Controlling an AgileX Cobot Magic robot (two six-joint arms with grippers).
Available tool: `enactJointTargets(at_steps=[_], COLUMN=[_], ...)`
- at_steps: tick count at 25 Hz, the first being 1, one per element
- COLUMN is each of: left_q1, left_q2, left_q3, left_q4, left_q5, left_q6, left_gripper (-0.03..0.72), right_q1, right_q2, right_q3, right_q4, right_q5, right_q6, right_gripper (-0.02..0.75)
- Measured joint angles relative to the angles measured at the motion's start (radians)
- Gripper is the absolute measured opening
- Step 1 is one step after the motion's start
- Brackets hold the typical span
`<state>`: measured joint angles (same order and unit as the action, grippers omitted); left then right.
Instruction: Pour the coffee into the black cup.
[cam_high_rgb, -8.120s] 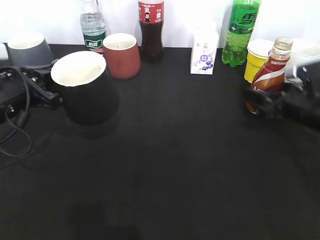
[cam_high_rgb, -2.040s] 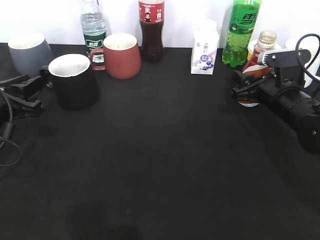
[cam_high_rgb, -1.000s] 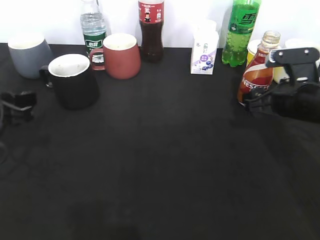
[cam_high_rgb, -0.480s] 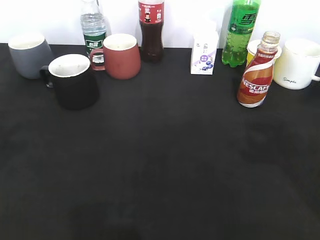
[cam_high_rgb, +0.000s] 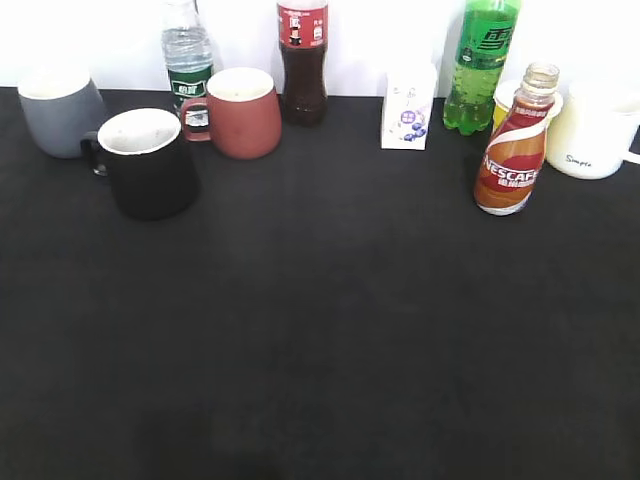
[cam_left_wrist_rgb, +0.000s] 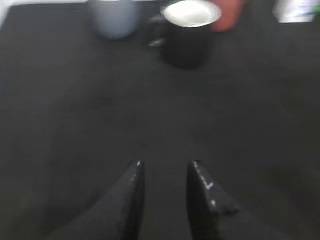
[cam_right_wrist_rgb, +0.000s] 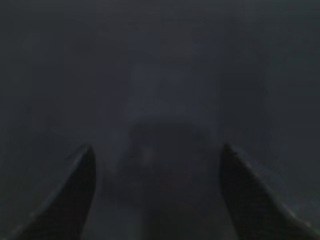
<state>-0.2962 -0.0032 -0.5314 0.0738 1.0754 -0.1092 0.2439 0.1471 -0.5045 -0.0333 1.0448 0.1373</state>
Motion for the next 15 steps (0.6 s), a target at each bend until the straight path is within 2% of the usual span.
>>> enactJointTargets(at_steps=[3,15], left_q1=[0.0,0.0], left_q2=[-0.004,-0.004], left_q3=[0.007,0.008], left_q4=[-0.015,-0.014], left_q5=[-0.007,-0.007], left_q6=[0.033,0.038], left_gripper=[0.23,0.228], right_q1=[0.0,-0.004], right_q2=[-0.153,-0.156], right_q3=[0.0,0.002], right_q4=[-0.051,-0.07], right_q5=[0.001,0.001], right_q6=[0.009,0.008], right_gripper=[0.595,0.595])
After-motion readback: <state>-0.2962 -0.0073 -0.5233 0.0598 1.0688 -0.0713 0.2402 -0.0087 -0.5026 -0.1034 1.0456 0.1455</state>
